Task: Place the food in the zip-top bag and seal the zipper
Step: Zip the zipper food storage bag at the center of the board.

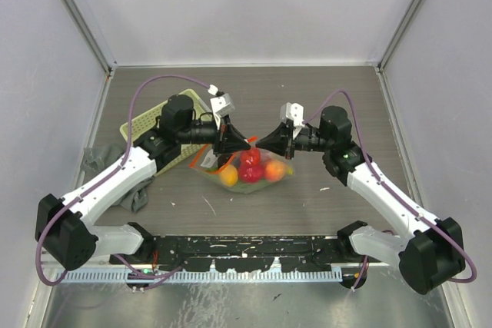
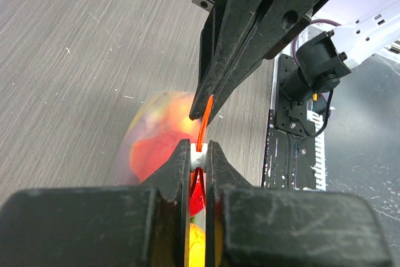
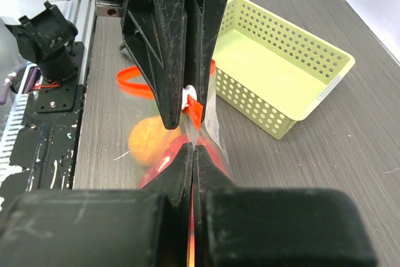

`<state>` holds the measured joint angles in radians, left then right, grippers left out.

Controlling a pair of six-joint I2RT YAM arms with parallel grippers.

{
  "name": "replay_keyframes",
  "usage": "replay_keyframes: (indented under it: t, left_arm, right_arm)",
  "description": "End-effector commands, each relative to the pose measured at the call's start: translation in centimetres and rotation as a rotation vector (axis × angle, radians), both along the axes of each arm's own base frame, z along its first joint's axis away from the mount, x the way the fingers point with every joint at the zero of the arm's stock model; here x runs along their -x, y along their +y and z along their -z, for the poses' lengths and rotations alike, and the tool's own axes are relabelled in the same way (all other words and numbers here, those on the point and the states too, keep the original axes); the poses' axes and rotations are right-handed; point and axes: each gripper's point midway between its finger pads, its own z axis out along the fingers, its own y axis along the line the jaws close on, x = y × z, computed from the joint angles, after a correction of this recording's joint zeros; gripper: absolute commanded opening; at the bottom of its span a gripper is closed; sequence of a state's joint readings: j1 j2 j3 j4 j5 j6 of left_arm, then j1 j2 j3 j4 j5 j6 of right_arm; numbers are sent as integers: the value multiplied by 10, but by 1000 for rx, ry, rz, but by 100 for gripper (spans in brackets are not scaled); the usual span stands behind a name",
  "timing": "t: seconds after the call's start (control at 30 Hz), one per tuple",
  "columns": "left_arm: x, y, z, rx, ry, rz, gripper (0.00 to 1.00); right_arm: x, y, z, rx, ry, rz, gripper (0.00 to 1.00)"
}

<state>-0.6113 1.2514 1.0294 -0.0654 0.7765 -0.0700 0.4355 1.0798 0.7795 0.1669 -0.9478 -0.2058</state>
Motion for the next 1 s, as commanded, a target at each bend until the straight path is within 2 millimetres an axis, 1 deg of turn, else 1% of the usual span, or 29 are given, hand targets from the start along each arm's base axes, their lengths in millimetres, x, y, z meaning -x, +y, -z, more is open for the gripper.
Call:
replay_keyframes:
  t: [0.0, 0.03, 0.23, 0.33, 0.5, 0.6, 0.67, 0.8, 0.83, 0.97]
  left_arm:
    - [-3, 9, -25, 41, -66, -10, 0]
    - [-3, 8, -24, 41, -61, -5, 0]
    - [-1, 6, -29, 53, -57, 8, 0]
    - [2, 6, -30, 57, -60, 19, 0]
    - [4, 4, -28, 55, -50, 32, 0]
    - [6, 4, -28, 57, -50, 36, 0]
    - [6, 5, -28, 55, -51, 31, 0]
    - [7, 7, -24, 47, -40, 18, 0]
    - [8, 8, -22, 45, -35, 13, 0]
    - [8, 12, -14, 39, 5, -36, 0]
  right_arm:
    - [3, -3, -23, -36, -39, -21, 6]
    - [3, -2, -24, -36, -34, -31, 13]
    - [3, 6, -31, -45, -12, -78, 37]
    - [5, 16, -32, -46, 2, -110, 41]
    - [-1, 27, -37, -74, 25, -117, 42]
    - [-4, 31, -37, -77, 27, -123, 39]
    - [-6, 32, -36, -74, 32, -121, 32]
    - [-12, 30, -35, -67, 30, -88, 5]
    - [-14, 29, -35, -65, 25, -73, 1]
    - [-19, 19, -36, -64, 10, -4, 1]
